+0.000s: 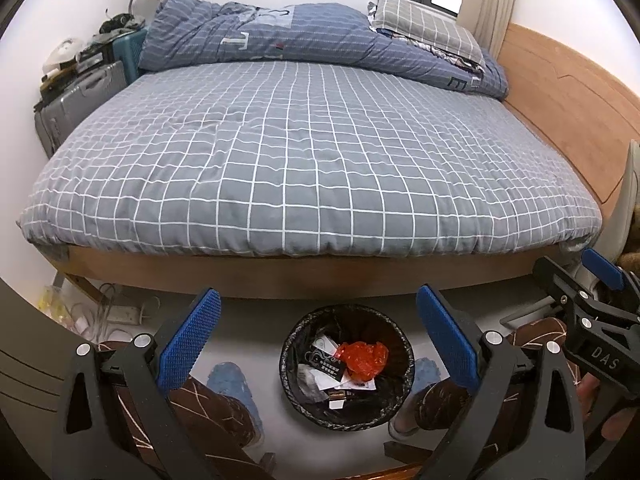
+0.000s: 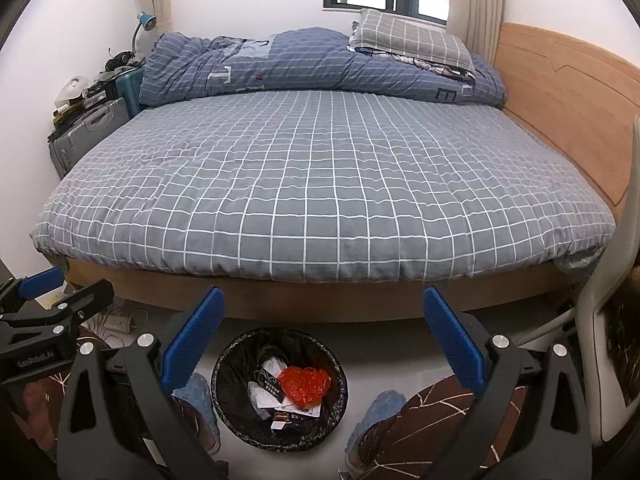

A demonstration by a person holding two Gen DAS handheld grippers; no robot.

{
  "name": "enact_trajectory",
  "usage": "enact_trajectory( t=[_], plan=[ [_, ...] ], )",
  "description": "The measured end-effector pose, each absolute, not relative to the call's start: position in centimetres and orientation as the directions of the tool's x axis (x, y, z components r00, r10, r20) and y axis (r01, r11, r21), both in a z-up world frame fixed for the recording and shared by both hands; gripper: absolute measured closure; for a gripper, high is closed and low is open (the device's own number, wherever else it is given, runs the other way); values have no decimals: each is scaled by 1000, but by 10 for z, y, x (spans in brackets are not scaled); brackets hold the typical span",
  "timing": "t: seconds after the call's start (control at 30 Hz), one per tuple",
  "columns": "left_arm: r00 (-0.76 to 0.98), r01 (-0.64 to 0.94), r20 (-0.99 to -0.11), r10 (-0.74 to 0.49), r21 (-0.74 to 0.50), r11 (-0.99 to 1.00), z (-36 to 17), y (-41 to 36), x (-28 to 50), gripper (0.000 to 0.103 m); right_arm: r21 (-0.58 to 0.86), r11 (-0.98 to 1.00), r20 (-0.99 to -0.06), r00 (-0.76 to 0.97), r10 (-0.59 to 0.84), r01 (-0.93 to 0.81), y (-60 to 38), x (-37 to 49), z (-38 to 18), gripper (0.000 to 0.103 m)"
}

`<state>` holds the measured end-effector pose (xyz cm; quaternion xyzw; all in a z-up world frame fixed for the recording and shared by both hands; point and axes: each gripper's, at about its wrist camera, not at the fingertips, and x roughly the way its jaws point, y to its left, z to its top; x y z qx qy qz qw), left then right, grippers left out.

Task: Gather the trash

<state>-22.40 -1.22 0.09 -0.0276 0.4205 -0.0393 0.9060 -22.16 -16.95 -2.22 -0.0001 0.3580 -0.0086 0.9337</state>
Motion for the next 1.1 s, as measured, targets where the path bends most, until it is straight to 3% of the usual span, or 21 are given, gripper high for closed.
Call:
enact_trajectory(
  t=[1.1],
  plan=[
    [638, 42, -767, -69, -55, 998, -3, -14, -223, 8, 2, 1000, -678, 735, -2, 4, -164, -222, -29, 8]
  ],
)
